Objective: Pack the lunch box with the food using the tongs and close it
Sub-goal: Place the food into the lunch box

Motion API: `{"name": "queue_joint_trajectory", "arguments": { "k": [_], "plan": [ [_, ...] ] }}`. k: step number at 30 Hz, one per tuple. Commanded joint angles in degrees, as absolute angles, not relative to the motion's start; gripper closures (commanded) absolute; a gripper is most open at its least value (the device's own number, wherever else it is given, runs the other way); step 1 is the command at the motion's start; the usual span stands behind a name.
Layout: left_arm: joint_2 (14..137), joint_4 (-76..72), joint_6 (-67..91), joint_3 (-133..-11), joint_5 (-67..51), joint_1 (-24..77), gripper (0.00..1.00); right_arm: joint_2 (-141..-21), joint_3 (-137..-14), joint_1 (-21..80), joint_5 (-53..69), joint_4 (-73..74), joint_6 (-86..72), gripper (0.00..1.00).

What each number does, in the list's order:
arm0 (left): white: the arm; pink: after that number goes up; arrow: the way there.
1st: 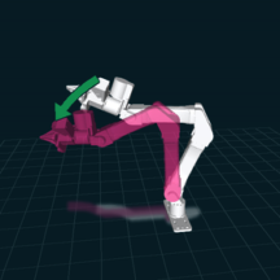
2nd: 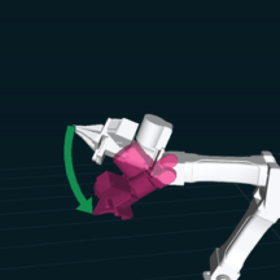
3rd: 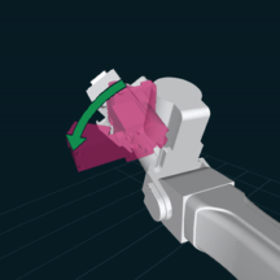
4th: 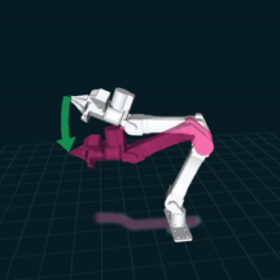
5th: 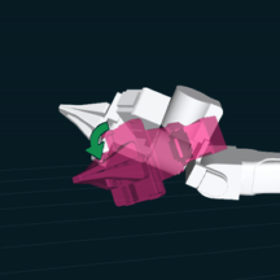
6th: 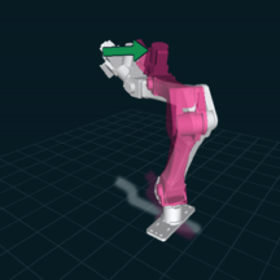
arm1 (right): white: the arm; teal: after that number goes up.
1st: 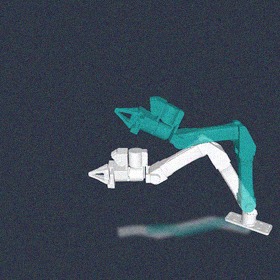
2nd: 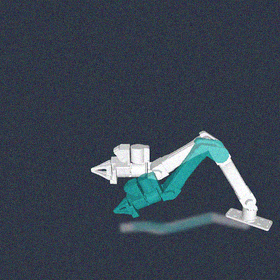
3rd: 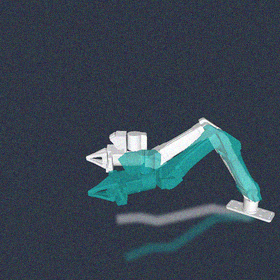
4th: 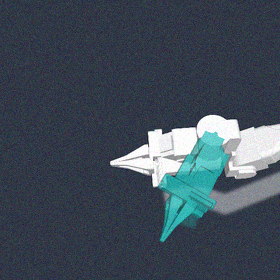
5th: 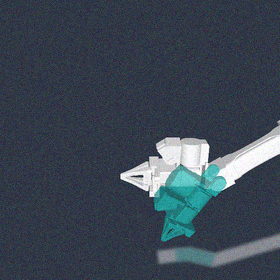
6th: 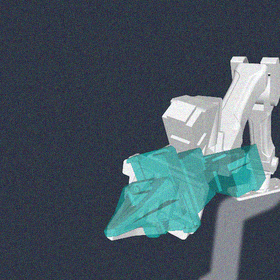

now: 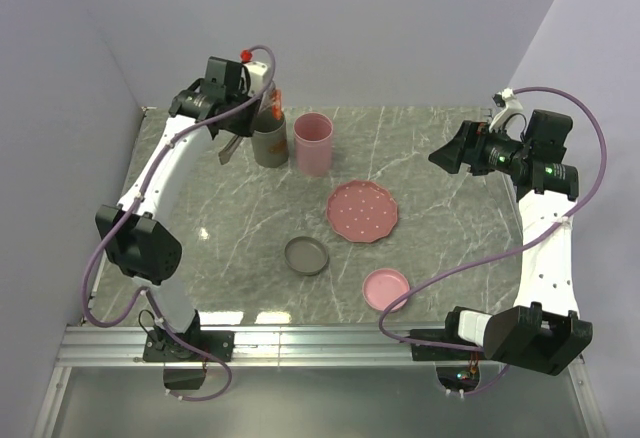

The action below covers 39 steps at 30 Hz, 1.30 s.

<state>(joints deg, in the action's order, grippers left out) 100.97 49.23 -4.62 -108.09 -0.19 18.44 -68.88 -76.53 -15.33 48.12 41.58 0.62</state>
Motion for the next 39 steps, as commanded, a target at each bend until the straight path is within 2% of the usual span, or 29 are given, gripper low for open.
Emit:
{"name": "queue_joint_trajectory", "arguments": {
  "k": [1,9,17,27,39],
  "plan": [
    [97.4,47.9,-3.5,-107.5,-3.6,16.5,0.84,-68.5,-76.4,-15.7,48.6,40.0,0.1,0.01],
    [96.9,45.1,-5.0,-102.7,-2.7,14.7,0.83,-68.7,-77.1,-15.8,48.9,40.3,0.1,0.01],
    [98.4,43.3,-6.2,-102.0,-1.0,13.8,0.75,-68.2,-76.6,-15.7,48.9,40.3,0.2,0.01],
    [99.9,44.0,-7.0,-104.5,-0.5,13.7,0.57,-68.7,-77.2,-15.8,49.1,40.5,0.2,0.01],
    [93.3,48.8,-4.7,-108.3,-4.0,13.5,0.55,-68.1,-77.3,-15.8,49.1,41.1,0.8,0.01]
  ]
}}
